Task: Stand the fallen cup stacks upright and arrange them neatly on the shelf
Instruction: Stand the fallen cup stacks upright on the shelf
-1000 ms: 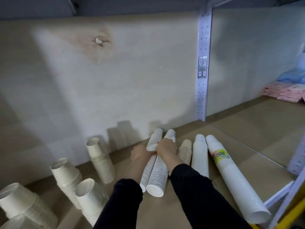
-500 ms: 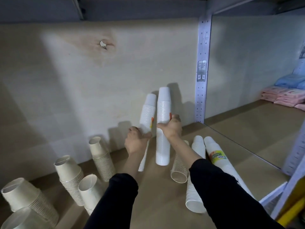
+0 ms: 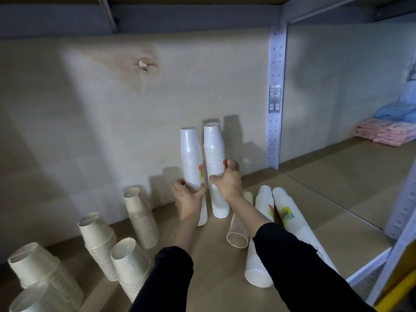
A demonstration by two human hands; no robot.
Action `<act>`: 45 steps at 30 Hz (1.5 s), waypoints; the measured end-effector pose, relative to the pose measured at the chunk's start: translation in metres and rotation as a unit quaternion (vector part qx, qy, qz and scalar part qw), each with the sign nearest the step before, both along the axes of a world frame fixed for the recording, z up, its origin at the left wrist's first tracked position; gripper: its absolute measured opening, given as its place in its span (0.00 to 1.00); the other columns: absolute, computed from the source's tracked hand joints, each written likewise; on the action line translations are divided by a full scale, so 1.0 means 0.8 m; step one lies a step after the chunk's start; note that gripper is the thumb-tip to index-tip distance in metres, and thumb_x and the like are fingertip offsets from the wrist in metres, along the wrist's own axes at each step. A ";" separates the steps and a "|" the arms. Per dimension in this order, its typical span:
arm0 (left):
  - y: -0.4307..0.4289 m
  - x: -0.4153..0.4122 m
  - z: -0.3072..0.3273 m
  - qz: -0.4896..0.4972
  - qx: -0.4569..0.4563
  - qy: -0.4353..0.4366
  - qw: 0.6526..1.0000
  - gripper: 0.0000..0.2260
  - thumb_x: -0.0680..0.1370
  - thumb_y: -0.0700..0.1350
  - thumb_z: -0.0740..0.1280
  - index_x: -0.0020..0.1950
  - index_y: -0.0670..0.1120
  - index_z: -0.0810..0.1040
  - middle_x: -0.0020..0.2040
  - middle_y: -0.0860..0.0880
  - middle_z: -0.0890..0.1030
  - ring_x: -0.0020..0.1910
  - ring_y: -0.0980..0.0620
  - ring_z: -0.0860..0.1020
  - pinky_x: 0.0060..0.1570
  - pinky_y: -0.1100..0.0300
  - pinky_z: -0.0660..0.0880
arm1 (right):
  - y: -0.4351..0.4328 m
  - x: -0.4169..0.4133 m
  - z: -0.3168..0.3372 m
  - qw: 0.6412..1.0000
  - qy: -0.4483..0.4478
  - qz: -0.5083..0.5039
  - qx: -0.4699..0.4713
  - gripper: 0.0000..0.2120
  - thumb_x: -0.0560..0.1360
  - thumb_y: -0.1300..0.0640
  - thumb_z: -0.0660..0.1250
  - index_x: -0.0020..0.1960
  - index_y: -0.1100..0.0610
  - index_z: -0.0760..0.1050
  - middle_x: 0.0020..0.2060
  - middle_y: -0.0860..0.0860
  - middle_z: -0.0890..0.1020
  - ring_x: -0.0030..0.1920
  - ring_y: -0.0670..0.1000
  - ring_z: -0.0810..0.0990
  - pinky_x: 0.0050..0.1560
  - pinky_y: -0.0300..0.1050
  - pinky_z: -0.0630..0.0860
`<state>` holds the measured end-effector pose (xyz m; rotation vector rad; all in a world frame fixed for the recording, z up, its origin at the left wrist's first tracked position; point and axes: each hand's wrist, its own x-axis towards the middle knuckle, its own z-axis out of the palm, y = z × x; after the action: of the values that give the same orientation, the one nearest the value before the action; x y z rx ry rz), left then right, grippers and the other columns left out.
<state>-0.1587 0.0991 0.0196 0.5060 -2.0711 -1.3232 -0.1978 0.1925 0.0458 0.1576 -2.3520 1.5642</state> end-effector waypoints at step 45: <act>0.193 0.034 -0.033 -0.107 -0.405 -0.339 0.843 0.18 0.81 0.39 0.55 0.70 0.35 0.60 0.71 0.38 0.65 0.70 0.44 0.67 0.66 0.56 0.70 | 0.214 0.081 -0.082 0.952 -0.299 -0.046 0.057 0.31 0.66 0.47 0.73 0.60 0.66 0.71 0.58 0.60 0.79 0.55 0.58 0.80 0.54 0.49 0.77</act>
<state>-0.1316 0.2538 -0.0068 0.3765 -3.0700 -0.2278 -0.1326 0.3638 -0.0198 -0.4616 -2.8435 1.5925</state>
